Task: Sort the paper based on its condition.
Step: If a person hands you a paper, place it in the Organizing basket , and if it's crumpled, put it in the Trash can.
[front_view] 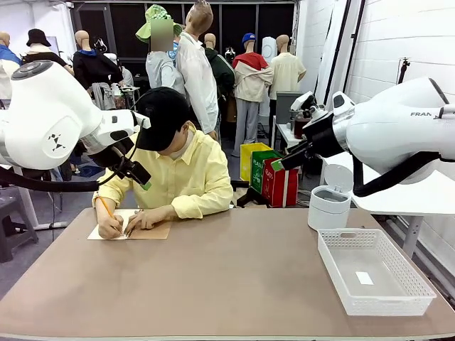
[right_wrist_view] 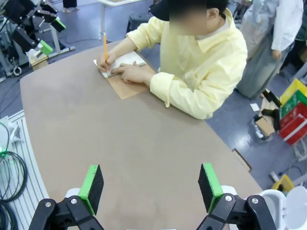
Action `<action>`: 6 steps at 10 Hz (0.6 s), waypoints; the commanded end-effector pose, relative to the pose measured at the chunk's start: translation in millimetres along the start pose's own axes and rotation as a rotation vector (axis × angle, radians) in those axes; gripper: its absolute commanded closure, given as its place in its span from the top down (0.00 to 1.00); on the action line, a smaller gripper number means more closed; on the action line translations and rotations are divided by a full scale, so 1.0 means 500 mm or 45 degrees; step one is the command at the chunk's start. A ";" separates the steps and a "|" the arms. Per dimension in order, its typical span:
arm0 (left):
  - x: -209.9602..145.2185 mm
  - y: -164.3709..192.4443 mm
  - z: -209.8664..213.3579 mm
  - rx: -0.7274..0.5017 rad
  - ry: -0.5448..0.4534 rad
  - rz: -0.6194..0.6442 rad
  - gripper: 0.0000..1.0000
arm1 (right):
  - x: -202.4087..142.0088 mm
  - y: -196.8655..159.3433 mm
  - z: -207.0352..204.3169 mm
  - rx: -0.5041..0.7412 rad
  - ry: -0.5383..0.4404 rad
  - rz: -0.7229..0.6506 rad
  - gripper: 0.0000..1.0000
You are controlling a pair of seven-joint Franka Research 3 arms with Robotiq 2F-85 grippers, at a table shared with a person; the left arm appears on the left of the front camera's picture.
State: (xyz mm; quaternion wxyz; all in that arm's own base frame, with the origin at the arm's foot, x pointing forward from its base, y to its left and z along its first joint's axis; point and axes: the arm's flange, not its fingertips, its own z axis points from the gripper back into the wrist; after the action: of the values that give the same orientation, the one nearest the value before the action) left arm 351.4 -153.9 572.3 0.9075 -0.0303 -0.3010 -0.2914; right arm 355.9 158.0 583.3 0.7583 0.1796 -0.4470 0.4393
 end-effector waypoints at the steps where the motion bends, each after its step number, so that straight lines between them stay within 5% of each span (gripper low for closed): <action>1: 0.000 0.001 0.001 0.002 -0.001 -0.002 1.00 | -0.008 -0.013 -0.019 0.011 -0.041 0.030 1.00; 6: 0.000 0.001 0.001 0.002 -0.001 -0.002 1.00 | -0.001 -0.001 -0.004 0.008 -0.007 0.006 1.00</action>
State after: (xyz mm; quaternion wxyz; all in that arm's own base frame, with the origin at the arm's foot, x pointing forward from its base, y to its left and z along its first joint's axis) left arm 351.4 -154.0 572.3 0.9075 -0.0302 -0.3010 -0.2915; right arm 357.6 157.9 582.2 0.7547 0.1825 -0.4507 0.4404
